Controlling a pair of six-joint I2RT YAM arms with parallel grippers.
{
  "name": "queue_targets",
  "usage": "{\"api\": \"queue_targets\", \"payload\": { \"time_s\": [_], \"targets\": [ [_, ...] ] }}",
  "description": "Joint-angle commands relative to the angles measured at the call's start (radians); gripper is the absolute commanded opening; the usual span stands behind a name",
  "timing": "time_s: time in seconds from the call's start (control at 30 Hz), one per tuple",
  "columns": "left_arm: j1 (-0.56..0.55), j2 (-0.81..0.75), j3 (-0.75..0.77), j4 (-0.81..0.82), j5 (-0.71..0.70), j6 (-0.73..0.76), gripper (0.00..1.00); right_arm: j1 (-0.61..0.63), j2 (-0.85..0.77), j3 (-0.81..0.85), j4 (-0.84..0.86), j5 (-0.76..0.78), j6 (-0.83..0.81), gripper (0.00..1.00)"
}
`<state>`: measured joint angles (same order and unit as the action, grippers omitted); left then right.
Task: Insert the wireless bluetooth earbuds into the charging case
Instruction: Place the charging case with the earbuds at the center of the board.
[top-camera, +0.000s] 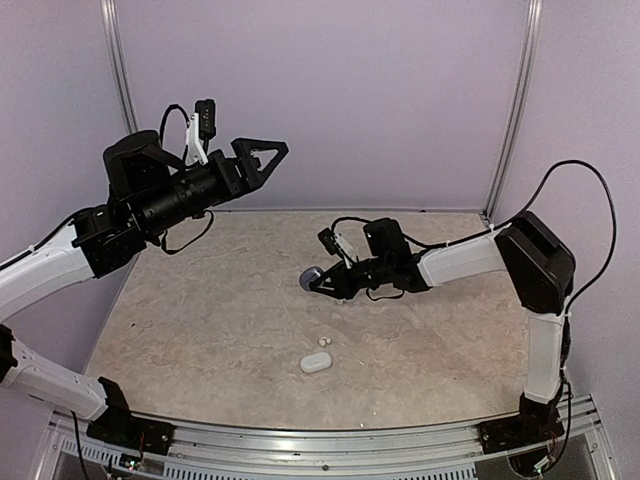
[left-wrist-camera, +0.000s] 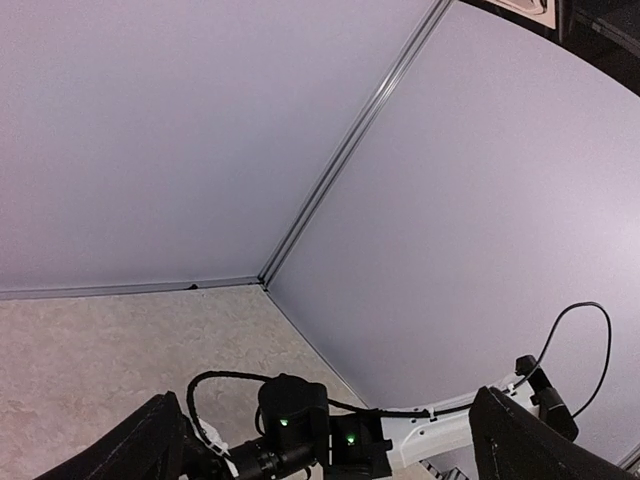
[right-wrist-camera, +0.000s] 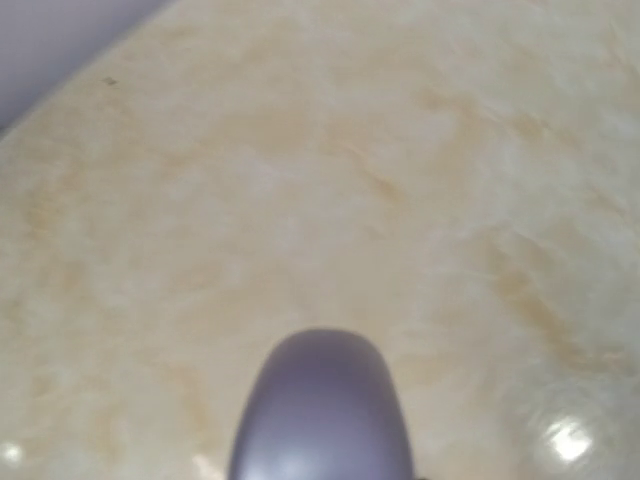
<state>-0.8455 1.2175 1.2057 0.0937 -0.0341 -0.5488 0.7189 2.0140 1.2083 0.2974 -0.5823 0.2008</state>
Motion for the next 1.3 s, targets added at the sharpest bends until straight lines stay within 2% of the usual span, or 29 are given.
{"api": "queue_targets", "payload": {
  "time_s": [0.0,0.27,0.37,0.67,0.83,0.93,1.0,1.07,1.17,1.27],
  "targets": [
    [0.010,-0.011,0.064,-0.039,0.023,-0.046,0.99,-0.015,0.109,0.155,-0.107,0.002,-0.031,0.00],
    [0.058,-0.068,0.003,-0.014,0.060,-0.081,0.99,-0.048,0.233,0.295,-0.168,0.005,-0.037,0.00],
    [0.089,-0.103,-0.083,0.027,0.082,-0.086,0.99,-0.050,0.268,0.321,-0.191,0.000,-0.047,0.01],
    [0.136,-0.191,-0.314,0.032,0.057,-0.042,0.99,-0.062,0.328,0.356,-0.209,0.004,-0.058,0.12],
    [0.137,-0.236,-0.427,0.057,0.016,-0.005,0.99,-0.075,0.315,0.369,-0.230,0.014,-0.077,0.34],
    [0.137,-0.259,-0.499,0.067,0.024,0.051,0.99,-0.088,0.273,0.359,-0.236,0.028,-0.089,0.60],
    [0.137,-0.259,-0.548,0.083,0.090,0.093,0.99,-0.100,0.234,0.342,-0.237,0.032,-0.097,0.78],
    [0.131,-0.251,-0.589,0.087,0.112,0.118,0.99,-0.112,0.177,0.317,-0.233,0.034,-0.103,0.88],
    [0.102,-0.231,-0.658,0.106,0.092,0.154,0.99,-0.118,0.086,0.252,-0.222,0.060,-0.125,0.98],
    [0.013,-0.213,-0.705,0.148,0.045,0.232,0.99,-0.119,-0.025,0.170,-0.198,0.104,-0.153,1.00]
  ]
}}
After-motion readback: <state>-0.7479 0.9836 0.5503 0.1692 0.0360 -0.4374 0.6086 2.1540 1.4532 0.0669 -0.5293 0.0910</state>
